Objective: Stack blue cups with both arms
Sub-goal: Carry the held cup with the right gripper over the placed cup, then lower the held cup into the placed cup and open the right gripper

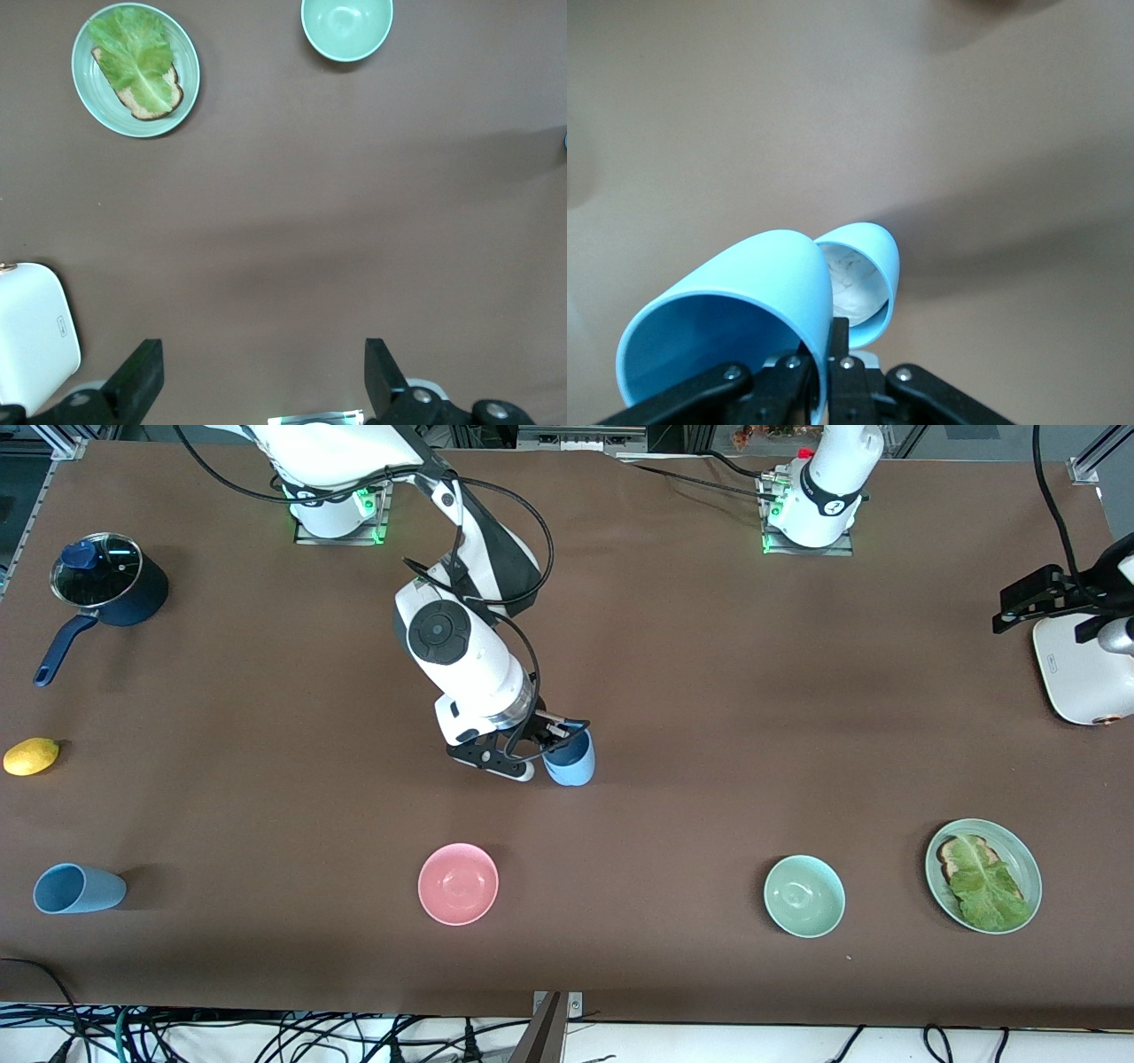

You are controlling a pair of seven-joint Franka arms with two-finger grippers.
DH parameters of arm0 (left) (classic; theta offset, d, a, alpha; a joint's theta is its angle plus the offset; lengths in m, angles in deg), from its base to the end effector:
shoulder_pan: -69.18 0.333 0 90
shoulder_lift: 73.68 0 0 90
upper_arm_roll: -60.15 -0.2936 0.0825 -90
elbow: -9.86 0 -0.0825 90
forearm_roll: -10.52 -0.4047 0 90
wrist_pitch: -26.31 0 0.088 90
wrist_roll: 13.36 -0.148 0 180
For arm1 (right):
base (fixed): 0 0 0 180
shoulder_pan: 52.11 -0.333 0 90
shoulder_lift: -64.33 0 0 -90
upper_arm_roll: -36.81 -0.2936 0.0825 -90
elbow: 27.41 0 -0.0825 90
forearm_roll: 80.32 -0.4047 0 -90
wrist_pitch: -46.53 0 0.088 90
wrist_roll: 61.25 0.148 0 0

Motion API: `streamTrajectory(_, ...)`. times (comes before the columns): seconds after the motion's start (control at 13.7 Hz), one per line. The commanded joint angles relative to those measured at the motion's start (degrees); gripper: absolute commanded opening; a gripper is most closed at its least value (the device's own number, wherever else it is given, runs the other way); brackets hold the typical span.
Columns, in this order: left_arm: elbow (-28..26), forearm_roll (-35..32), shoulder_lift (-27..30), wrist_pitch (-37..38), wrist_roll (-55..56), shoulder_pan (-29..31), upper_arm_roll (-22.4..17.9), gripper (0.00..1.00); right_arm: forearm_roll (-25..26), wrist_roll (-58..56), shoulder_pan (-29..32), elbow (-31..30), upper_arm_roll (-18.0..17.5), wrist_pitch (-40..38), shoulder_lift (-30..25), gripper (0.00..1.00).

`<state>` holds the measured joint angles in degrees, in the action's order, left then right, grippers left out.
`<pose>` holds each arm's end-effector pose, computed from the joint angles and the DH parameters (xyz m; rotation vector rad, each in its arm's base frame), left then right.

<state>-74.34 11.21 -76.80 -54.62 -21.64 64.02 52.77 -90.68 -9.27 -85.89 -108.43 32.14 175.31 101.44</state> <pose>0.5693 0.0184 0.5664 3.1173 -0.1666 -0.1721 0.5890 0.4695 0.2728 -2.8239 0.5103 0.0141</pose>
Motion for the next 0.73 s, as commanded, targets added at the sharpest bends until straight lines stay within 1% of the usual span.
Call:
streamTrajectory(0.0, -1.75, 1.33, 1.72, 0.50, -0.95, -0.90, -0.09, 1.00, 2.35, 0.58, -0.75, 2.10, 0.54, -0.63, 1.13, 0.00)
streamTrajectory(0.15, -1.75, 1.33, 1.80, 2.61, -0.51, -1.87, -0.09, 1.00, 2.90, 0.49, -0.76, 2.10, 0.54, -0.98, 0.86, 0.00)
streamTrajectory(0.37, -1.84, 1.33, 1.80, 2.70, 1.23, -2.14, -0.09, 1.00, 3.16, 0.58, -0.84, 1.57, 0.71, -1.51, 0.95, 0.00)
streamTrajectory(0.51, -1.75, 1.07, 1.80, 2.70, 5.35, -2.93, -0.09, 1.00, 3.25, 0.67, -1.02, 1.48, 0.80, -3.96, 0.95, 0.00)
streamTrajectory(0.66, -1.84, 0.98, 1.72, 2.70, 6.69, -2.93, -0.09, 1.00, 4.38, 0.67, -1.02, 1.48, 0.80, -5.37, 0.95, 0.00)
